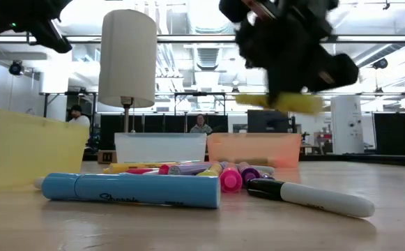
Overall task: Pick & Place Markers
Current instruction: Put the bottom right yellow highlighter into the transparent bin
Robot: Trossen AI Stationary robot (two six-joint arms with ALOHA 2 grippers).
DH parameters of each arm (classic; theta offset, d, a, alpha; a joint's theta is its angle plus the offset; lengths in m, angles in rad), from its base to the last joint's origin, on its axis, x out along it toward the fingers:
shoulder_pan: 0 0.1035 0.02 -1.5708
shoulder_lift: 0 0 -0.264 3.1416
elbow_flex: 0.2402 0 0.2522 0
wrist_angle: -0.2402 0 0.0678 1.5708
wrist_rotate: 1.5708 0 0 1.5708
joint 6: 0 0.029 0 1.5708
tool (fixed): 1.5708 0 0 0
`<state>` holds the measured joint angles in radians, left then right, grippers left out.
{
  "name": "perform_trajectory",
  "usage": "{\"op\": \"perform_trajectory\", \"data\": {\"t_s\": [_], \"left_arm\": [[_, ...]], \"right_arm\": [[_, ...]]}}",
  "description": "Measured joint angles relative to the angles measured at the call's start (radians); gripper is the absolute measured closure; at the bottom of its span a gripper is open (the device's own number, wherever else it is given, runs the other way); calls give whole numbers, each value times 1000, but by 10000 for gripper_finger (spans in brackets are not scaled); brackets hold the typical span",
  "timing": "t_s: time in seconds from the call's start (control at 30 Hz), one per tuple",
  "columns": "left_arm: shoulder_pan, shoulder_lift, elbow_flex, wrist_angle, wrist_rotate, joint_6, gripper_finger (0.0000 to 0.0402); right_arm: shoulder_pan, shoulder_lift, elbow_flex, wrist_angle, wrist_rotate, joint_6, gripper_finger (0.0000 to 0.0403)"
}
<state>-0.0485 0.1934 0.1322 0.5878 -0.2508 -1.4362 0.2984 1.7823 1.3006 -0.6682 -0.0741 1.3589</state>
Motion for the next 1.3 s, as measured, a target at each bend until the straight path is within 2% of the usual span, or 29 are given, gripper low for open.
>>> {"op": "perform_trajectory", "data": {"t_s": [0.1, 0.2, 0.33, 0.47, 0.7, 0.83, 1.1, 1.3], "left_arm": [[0, 24, 27, -2, 4, 45, 387], [0, 71, 67, -3, 27, 75, 356], [0, 178, 122, -7, 57, 77, 302], [0, 298, 182, -25, 89, 66, 273], [0, 487, 304, -48, 163, 85, 269], [0, 580, 375, -60, 198, 152, 269], [0, 668, 489, -71, 253, 305, 269], [0, 711, 562, -231, 257, 398, 269]], "right_arm": [[-8, -46, 0, 29, 74, 23, 358], [-24, -93, 0, 101, 126, 32, 358], [-50, -143, 0, 225, 220, 24, 358], [-80, -170, 11, 373, 260, -36, 358], [-123, -156, 136, 450, 291, -156, 358], [-140, -120, 222, 446, 287, -212, 358], [-146, -96, 282, 446, 256, -229, 358], [-146, -97, 281, 497, 256, -232, 358]]}}
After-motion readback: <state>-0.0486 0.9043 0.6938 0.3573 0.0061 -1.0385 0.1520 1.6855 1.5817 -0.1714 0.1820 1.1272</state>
